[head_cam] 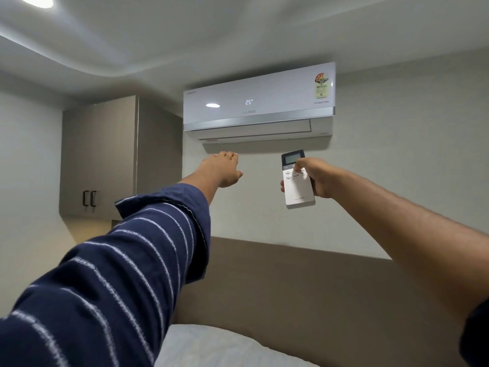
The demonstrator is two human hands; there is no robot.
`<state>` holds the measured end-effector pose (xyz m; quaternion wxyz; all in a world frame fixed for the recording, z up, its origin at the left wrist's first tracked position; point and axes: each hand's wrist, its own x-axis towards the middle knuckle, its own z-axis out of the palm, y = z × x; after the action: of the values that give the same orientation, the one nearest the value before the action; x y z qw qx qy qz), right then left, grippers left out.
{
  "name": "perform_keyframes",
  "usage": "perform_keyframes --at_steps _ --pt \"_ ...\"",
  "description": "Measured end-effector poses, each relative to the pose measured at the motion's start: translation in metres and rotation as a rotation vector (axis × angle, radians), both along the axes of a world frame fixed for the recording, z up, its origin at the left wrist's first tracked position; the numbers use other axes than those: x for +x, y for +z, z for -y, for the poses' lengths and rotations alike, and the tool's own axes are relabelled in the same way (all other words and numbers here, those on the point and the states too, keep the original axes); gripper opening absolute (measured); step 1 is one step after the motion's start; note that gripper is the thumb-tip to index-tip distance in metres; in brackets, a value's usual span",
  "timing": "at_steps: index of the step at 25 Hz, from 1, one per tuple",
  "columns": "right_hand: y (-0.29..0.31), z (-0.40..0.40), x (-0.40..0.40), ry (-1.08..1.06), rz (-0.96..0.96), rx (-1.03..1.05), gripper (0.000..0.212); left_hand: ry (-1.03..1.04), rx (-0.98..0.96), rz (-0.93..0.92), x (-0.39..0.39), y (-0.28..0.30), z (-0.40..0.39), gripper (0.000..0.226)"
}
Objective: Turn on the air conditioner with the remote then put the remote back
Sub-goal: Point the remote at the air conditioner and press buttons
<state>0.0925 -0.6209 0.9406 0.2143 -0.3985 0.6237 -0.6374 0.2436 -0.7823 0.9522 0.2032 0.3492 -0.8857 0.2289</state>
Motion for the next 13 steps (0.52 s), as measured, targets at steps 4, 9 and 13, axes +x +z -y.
perform_keyframes --at_steps 4,9,13 --pt "-0.004 -0.009 -0.005 0.007 0.011 -0.039 0.024 -0.016 -0.005 -0.018 -0.005 0.004 -0.010 0.066" --pt "-0.009 -0.014 -0.012 0.091 0.034 -0.080 0.026 -0.023 0.010 -0.019 -0.017 -0.002 -0.019 0.065" --pt "-0.022 -0.012 -0.014 0.167 0.044 -0.052 0.028 -0.032 0.048 -0.051 -0.017 0.000 -0.018 0.066"
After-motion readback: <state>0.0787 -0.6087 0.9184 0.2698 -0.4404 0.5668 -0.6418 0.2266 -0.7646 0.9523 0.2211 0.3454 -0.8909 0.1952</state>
